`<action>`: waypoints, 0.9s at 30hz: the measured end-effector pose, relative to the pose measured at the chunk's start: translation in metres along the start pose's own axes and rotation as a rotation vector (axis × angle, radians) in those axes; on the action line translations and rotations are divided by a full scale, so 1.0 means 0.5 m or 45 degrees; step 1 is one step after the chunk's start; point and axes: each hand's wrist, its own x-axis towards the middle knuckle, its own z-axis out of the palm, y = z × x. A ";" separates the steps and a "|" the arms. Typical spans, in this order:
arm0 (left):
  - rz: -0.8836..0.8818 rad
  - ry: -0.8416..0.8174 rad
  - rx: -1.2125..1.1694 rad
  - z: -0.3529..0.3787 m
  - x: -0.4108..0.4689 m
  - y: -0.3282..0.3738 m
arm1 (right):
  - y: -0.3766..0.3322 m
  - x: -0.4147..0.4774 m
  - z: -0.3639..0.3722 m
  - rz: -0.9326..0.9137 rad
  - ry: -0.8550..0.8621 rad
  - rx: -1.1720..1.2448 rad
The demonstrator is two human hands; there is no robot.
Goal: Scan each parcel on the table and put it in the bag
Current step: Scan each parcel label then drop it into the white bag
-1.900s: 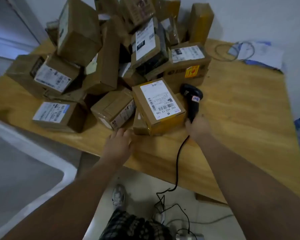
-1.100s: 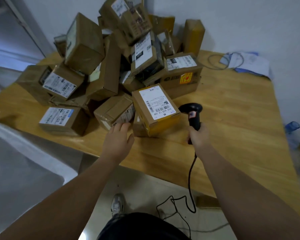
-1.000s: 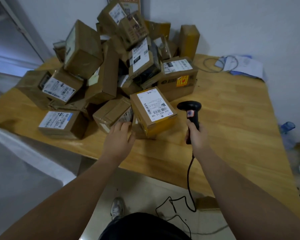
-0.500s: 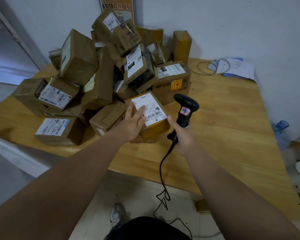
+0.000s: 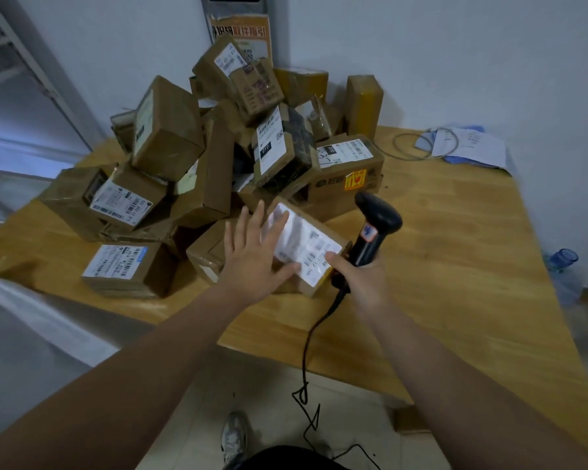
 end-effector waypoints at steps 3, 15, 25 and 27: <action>0.199 -0.172 0.057 -0.067 0.025 -0.015 | -0.051 -0.009 -0.041 -0.160 -0.218 -0.248; -0.228 -1.005 -0.665 -0.161 0.056 -0.008 | -0.208 -0.012 -0.021 -0.099 -0.697 -0.653; -0.800 -0.230 -1.620 -0.122 -0.004 -0.030 | -0.204 -0.076 0.017 -0.258 -0.405 -0.120; -0.846 -0.143 -1.650 -0.117 0.001 -0.037 | -0.195 -0.092 0.036 -0.202 -0.365 -0.164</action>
